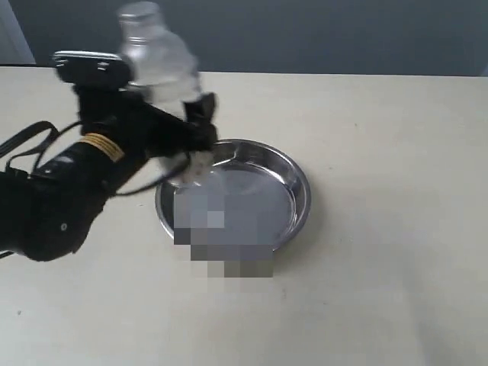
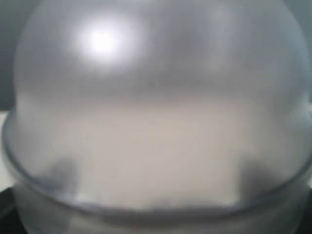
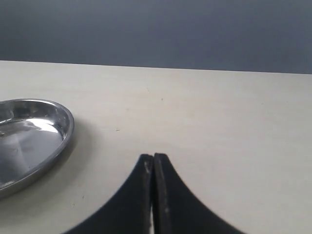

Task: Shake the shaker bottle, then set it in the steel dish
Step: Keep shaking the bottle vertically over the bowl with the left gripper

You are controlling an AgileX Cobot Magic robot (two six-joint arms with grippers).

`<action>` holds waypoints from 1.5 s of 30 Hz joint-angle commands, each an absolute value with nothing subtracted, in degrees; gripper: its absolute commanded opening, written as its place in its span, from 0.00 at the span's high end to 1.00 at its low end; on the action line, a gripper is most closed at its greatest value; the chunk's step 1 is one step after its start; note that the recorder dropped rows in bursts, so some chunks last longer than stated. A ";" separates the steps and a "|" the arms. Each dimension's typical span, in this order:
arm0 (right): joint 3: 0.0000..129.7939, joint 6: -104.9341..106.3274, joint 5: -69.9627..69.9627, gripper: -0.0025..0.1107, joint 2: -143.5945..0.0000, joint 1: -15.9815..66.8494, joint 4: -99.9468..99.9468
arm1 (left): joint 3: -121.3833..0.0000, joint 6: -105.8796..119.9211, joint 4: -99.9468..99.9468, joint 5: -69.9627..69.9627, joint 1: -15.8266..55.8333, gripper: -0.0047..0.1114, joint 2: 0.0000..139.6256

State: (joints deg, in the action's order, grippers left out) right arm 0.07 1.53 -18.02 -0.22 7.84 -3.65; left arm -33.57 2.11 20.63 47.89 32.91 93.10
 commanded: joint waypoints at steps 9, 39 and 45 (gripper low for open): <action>0.00 1.49 -17.49 0.98 0.00 8.06 -3.42 | -34.79 -3.20 4.53 61.92 34.38 0.96 86.57; 0.00 1.49 -17.49 0.98 0.00 8.06 -3.42 | -37.90 -5.81 -2.45 46.16 34.51 0.96 91.35; 0.00 1.49 -17.49 0.98 0.00 8.06 -3.42 | -42.41 -4.80 0.42 35.89 34.51 0.96 85.57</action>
State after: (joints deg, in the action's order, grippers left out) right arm 0.07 1.44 -18.02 -0.22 7.84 -3.65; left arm -41.76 -5.12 -2.62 40.21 34.29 84.94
